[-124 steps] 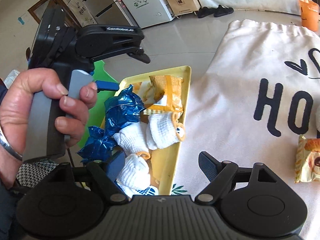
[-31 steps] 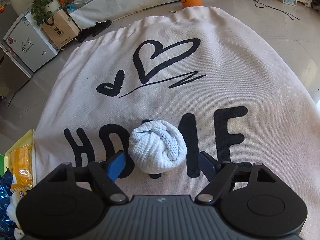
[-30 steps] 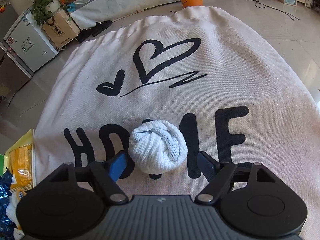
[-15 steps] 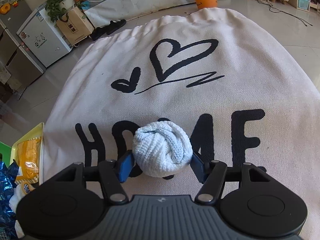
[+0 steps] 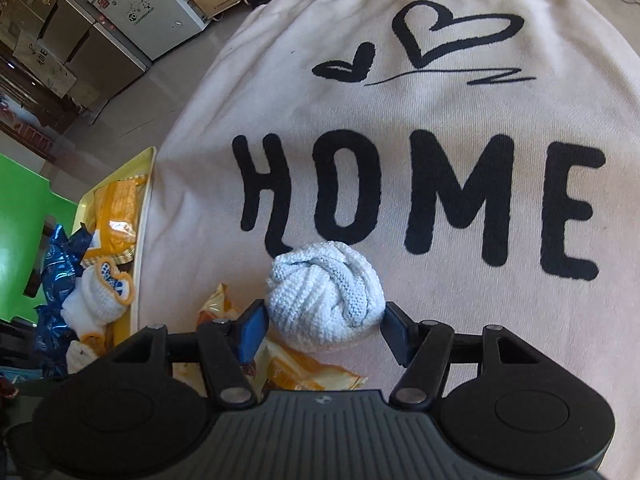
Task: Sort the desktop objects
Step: 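Lower the open right tool onto the white knit ball and close on it, then lower the open left tool over the croissant packet and close on it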
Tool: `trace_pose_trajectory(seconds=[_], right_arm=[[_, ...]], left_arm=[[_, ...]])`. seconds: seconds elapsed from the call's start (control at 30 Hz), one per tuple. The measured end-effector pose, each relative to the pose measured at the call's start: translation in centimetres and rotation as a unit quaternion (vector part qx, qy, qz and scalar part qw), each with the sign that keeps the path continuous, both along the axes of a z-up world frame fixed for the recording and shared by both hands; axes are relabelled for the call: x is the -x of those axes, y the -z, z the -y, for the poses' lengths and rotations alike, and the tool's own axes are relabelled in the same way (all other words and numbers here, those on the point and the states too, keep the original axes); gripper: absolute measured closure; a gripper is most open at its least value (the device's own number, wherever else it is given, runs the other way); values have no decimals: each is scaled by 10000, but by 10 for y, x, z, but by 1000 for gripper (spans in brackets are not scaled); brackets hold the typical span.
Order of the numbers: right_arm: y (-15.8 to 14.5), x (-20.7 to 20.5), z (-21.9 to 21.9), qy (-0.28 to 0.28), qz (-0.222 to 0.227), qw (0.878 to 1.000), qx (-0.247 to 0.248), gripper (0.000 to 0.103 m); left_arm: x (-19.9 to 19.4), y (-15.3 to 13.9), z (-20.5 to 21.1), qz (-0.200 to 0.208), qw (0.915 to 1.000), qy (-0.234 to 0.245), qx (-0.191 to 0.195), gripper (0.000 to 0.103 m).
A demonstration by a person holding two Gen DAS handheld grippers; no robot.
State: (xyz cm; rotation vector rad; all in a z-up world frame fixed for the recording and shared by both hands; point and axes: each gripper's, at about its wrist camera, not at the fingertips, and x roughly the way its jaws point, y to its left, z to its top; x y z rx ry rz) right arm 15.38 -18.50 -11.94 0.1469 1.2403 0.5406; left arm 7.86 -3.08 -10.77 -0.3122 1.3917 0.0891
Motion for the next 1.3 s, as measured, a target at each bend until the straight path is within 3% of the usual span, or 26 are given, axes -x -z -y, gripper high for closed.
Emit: trace_pose_trajectory(seconds=[0.2,0.47,0.63,0.9,1.1,1.3], right_arm=[[-7,25,-1,67,-254,9996,54,41],[-19,62,27,1148,-367,9913,530,41],[-14,66,39,1461,-596,9852,673,37],[-32,47,61,1993,-422,9781,425,29],[-25,45,66,2152,-787,9731,227,28],[-23,49,75,2401,-932,9661,175,28]], left_arm=[[14,-10,-8,95,9999,-104,27,1],[27,-9,3,-39,9991,-285,320,1],[31,-9,13,-22,9979,-302,577,1],[20,-8,17,32,9969,-460,640,1],[11,0,24,-3,9958,-521,750,1],[4,6,26,24,9911,-912,965,1]])
